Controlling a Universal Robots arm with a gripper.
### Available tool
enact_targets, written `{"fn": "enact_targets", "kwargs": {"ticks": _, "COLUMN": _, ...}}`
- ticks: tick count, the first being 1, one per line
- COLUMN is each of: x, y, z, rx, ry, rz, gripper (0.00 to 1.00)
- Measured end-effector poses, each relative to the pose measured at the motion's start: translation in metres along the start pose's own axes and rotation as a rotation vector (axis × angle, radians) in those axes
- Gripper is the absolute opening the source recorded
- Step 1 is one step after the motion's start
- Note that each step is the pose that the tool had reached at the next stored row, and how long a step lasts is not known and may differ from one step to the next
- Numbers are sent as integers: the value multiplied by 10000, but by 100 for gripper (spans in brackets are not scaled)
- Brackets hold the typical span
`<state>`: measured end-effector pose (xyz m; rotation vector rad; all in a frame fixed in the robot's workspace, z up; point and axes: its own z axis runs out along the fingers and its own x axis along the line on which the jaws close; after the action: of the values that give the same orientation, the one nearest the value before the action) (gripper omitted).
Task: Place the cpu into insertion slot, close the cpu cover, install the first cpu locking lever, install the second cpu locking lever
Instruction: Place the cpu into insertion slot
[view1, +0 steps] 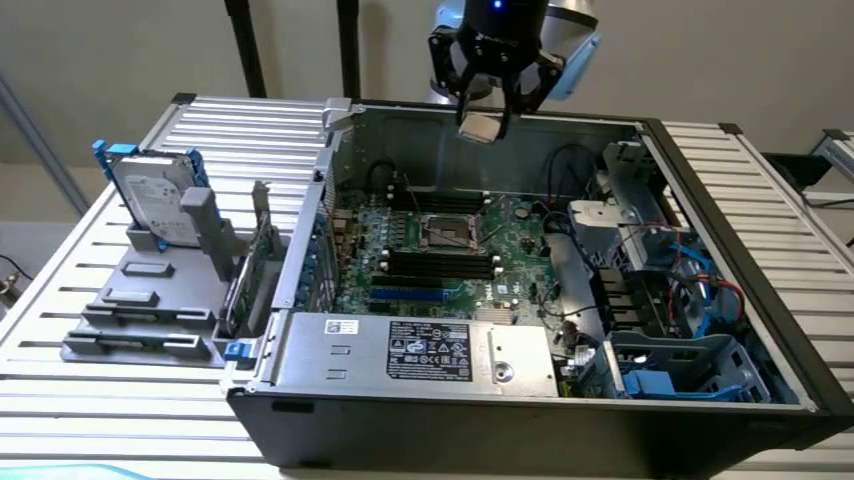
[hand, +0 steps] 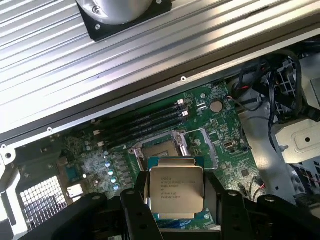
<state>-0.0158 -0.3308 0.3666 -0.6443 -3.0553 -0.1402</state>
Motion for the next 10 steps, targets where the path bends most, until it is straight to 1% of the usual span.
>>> {"fn": "enact_targets", "kwargs": {"ticks": 10, "x": -4, "y": -9, "z": 113, "rx": -62, "ry": -153, "rz": 1813, "gripper": 55}}
